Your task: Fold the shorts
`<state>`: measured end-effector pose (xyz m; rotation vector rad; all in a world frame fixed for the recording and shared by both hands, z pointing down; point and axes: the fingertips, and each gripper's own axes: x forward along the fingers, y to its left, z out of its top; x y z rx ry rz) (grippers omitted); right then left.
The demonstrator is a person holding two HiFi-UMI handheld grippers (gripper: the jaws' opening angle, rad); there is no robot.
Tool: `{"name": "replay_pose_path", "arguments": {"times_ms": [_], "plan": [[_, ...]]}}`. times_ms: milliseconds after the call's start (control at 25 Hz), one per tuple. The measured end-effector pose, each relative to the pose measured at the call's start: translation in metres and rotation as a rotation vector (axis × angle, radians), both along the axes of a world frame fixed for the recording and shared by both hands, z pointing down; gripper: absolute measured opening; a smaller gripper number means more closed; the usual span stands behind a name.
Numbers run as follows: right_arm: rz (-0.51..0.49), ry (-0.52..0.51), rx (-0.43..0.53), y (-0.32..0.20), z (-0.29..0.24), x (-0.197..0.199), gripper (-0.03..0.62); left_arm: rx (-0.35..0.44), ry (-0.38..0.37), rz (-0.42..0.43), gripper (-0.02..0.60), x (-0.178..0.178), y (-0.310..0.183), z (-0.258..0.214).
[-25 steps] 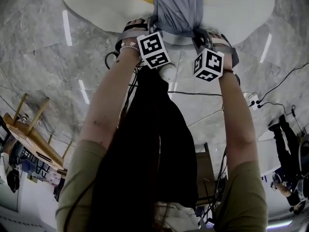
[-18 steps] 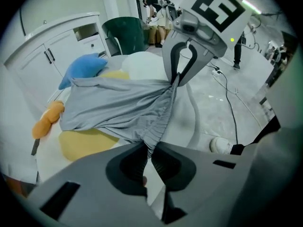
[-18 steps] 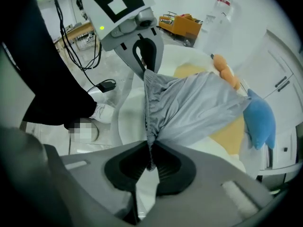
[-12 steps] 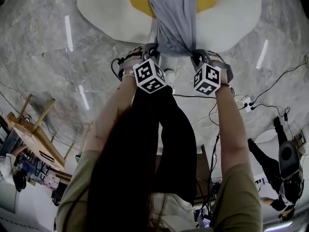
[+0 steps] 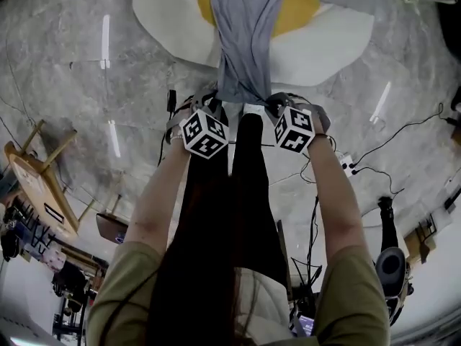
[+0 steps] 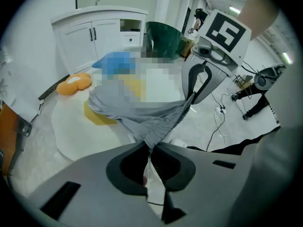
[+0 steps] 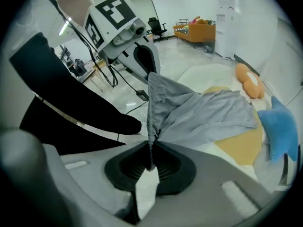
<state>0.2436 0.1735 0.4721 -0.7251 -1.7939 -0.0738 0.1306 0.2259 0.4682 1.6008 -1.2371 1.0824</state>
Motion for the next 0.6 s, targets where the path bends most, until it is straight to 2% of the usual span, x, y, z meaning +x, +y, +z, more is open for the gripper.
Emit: {"name": "replay_pose_path", "arguments": {"times_ms": [160,240,400,600], "plan": [[-0.048,0.057,-0.082,-0.001,-0.003,0.002,0.029,-0.057,0.029,-0.003,0.026,0.005,0.004,0.000],[-0.042,0.067,-0.104,-0.010,-0.001,-0.003,0.029,-0.060,0.030,-0.006,0.026,0.001,-0.003,0.002],[0.024,0.058,-0.136,-0.047,0.000,-0.037,0.029,-0.052,0.049,-0.039,0.027,-0.032,-0.037,0.005],[0.116,0.091,-0.145,-0.103,-0.002,-0.090,0.029,-0.033,0.078,-0.002,0.027,-0.087,-0.095,0.010]]}}
